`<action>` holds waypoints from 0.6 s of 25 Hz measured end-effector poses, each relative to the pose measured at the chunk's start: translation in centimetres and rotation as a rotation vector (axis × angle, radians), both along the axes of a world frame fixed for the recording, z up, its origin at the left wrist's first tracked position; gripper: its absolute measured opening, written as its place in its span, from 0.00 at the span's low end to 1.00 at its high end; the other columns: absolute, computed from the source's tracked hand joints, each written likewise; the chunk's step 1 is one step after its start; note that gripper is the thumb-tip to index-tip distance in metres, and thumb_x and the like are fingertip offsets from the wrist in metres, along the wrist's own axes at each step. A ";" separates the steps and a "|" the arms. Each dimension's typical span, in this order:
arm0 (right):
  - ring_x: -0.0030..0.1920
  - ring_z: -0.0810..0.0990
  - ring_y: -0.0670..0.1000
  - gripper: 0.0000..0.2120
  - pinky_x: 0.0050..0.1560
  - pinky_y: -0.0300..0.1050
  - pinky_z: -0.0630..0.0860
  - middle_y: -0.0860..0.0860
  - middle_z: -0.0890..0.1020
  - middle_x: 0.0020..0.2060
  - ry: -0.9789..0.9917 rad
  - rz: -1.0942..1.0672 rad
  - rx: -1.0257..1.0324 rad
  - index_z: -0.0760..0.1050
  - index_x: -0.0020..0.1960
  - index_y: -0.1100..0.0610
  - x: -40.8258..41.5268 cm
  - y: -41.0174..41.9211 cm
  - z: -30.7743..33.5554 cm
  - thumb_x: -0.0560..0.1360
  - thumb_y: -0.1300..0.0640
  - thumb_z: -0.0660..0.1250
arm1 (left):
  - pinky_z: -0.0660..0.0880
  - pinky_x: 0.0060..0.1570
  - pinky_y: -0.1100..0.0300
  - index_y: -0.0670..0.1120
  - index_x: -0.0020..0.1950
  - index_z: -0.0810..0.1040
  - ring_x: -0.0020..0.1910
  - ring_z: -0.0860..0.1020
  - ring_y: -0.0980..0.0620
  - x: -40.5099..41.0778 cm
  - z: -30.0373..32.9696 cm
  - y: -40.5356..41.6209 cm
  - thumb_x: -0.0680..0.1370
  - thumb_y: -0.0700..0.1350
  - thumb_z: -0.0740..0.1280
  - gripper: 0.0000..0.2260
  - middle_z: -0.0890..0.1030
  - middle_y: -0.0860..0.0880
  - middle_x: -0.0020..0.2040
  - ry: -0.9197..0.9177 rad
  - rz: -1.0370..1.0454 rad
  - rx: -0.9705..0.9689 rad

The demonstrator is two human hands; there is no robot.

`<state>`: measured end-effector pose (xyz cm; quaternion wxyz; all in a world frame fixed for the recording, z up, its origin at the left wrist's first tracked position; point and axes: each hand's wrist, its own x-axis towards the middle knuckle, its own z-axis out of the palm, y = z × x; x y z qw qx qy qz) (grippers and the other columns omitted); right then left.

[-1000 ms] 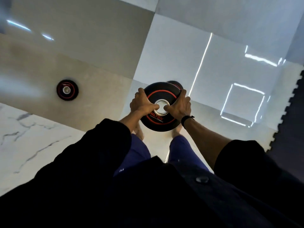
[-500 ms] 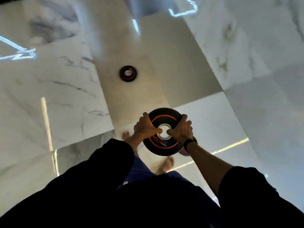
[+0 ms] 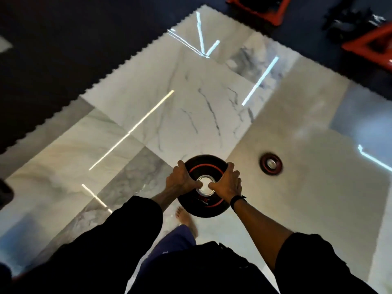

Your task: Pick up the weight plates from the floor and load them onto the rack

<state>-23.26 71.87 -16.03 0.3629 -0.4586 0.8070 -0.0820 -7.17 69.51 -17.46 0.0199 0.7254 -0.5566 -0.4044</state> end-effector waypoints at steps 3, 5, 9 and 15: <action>0.60 0.73 0.65 0.42 0.53 0.55 0.73 0.60 0.69 0.63 -0.019 0.204 -0.059 0.58 0.67 0.54 6.5 -7.7 1.8 0.61 0.52 0.79 | 0.76 0.47 0.51 0.45 0.61 0.65 0.54 0.78 0.41 6.7 2.2 -4.7 0.59 0.58 0.78 0.39 0.76 0.44 0.57 -0.007 0.207 -0.092; 0.61 0.73 0.65 0.42 0.54 0.55 0.74 0.61 0.69 0.63 -0.039 0.355 -0.109 0.58 0.68 0.54 11.3 -12.2 3.4 0.62 0.53 0.79 | 0.75 0.46 0.51 0.44 0.61 0.65 0.55 0.78 0.41 11.3 3.8 -7.0 0.59 0.59 0.79 0.39 0.76 0.44 0.57 -0.033 0.344 -0.153; 0.61 0.73 0.64 0.43 0.55 0.55 0.75 0.60 0.70 0.64 -0.048 0.632 -0.209 0.58 0.69 0.54 21.1 -19.4 6.1 0.62 0.52 0.79 | 0.78 0.50 0.48 0.44 0.63 0.64 0.55 0.78 0.40 19.8 6.5 -9.9 0.58 0.60 0.78 0.41 0.77 0.43 0.57 -0.072 0.607 -0.216; 0.58 0.75 0.63 0.41 0.53 0.55 0.78 0.59 0.71 0.60 -0.127 1.037 -0.313 0.59 0.67 0.53 37.2 -28.7 7.5 0.62 0.51 0.78 | 0.77 0.49 0.49 0.45 0.59 0.65 0.55 0.78 0.40 31.8 8.5 -14.2 0.60 0.59 0.77 0.37 0.77 0.44 0.56 -0.201 0.979 -0.295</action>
